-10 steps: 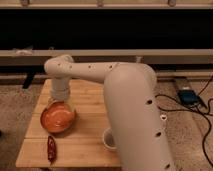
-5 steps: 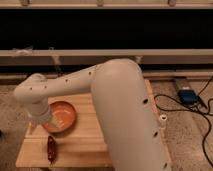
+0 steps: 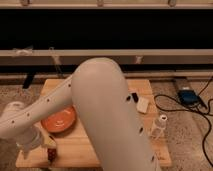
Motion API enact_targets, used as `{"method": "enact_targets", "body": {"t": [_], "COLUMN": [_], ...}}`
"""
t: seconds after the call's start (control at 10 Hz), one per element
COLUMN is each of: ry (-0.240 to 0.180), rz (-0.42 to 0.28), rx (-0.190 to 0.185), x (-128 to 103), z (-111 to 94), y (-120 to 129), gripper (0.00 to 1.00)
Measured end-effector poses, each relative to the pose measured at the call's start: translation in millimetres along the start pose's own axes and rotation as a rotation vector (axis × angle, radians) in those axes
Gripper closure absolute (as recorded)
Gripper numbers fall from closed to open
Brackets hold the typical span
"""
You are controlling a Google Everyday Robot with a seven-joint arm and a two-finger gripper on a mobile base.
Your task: Place the pepper on the white sponge
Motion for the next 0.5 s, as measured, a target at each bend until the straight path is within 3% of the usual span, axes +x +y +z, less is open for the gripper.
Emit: {"method": "enact_targets", "body": {"t": [0.5], "ry": [-0.006], "rz": [0.071], "rx": [-0.048], "x": [31], "z": [36], "y": [22], "gripper": [0.2]}}
